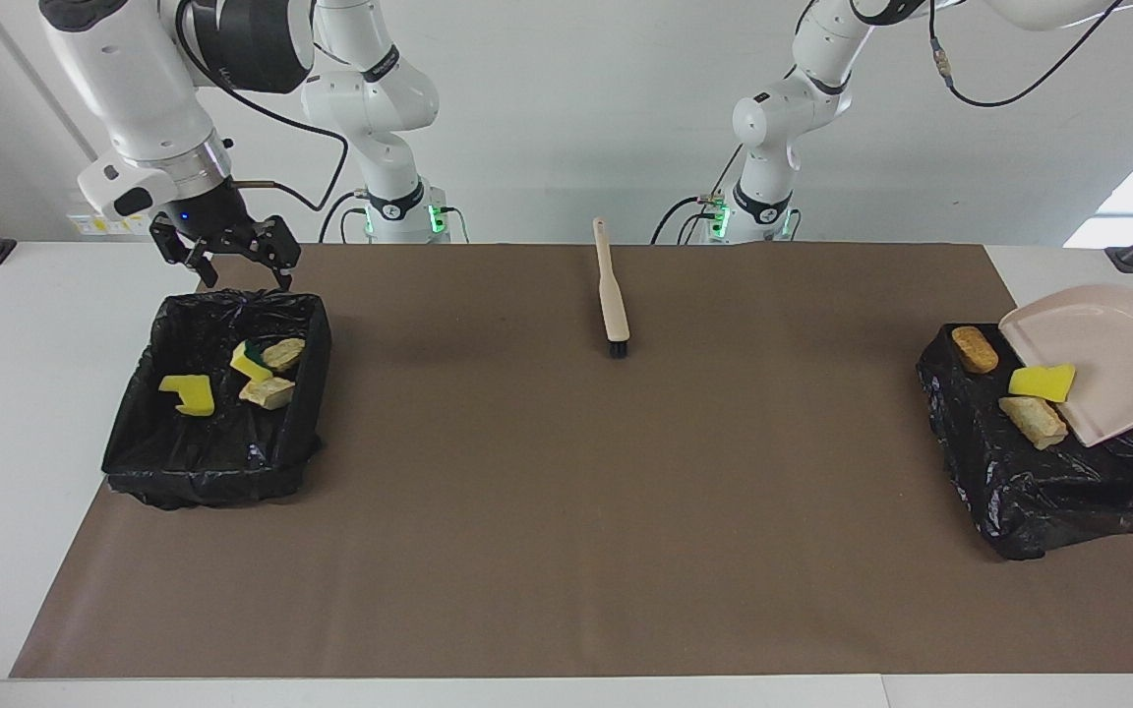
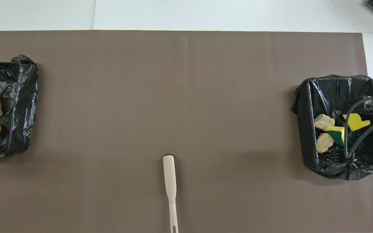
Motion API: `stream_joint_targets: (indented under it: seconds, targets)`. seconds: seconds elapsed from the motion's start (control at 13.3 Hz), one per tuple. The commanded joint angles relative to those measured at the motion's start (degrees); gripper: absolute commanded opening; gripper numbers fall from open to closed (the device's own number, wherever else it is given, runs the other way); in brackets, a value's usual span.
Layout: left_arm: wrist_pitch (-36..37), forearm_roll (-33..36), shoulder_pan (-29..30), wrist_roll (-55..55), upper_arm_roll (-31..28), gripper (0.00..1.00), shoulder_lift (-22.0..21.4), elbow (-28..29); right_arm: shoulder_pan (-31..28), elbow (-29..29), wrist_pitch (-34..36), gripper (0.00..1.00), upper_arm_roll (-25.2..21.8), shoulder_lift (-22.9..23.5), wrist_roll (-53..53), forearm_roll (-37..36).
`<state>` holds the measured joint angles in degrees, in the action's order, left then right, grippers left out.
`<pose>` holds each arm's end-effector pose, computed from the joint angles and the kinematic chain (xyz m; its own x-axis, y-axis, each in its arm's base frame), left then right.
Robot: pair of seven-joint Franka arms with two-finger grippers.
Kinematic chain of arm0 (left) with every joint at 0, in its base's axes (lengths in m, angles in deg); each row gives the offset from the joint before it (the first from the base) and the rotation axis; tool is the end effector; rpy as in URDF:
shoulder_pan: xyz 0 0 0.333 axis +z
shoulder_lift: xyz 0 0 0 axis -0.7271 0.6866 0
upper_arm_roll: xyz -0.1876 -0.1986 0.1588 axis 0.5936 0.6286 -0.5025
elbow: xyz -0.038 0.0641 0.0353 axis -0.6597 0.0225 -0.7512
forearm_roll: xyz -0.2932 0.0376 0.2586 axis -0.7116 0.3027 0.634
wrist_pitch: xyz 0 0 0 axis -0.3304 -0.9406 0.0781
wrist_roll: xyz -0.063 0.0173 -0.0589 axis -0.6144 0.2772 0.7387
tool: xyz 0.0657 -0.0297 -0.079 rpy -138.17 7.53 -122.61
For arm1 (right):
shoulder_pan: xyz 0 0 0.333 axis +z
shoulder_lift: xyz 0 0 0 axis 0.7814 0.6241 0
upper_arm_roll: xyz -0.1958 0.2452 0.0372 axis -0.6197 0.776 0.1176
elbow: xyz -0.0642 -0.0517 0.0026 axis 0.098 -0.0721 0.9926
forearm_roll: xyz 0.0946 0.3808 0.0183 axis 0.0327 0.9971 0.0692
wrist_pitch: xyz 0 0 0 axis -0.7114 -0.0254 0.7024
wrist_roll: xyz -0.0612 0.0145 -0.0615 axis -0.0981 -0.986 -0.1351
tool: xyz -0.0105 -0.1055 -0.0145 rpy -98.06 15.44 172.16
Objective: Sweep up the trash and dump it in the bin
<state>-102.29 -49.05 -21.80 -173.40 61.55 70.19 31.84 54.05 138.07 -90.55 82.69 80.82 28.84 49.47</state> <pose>0.5706 0.2918 0.5762 0.0674 -0.8297 -0.5542 -0.9977 -0.0528 -0.0423 0.5474 -0.0308 0.5931 0.9992 -0.0392 0.0112 -0.0394 -0.9990 0.0228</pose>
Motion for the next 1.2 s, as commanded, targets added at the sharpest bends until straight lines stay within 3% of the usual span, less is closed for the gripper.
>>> stream_joint_targets:
  seconds: [0.0, 0.38, 0.6, 0.9, 1.13]
  targets:
    - [-0.9, 2.4, -1.9, 1.0, -0.8, 0.00, -2.6, 0.1, -0.4, -0.2, 0.7, 1.00, 0.1, -0.2, -1.0, -0.6]
    - [-0.9, -0.1, -1.9, 1.8, -0.1, 0.00, -4.8, -2.7, -0.4, -0.2, 0.6, 1.00, 0.1, -0.2, -1.0, -0.6]
    - [3.8, -11.4, -2.1, 7.7, 1.0, 0.00, -6.8, -2.5, -0.4, -0.2, 0.7, 1.00, 0.2, -0.2, -1.0, -0.7]
    - [15.2, -14.1, -8.6, 37.6, 4.7, 0.00, -8.4, -0.6, -0.4, -0.2, 0.7, 1.00, 0.1, -0.2, -1.0, -0.6]
    - [18.8, -22.3, -15.6, 64.7, 4.7, 0.00, -10.7, 4.9, -0.4, -0.2, 0.7, 1.00, 0.1, -0.2, -1.0, -0.6]
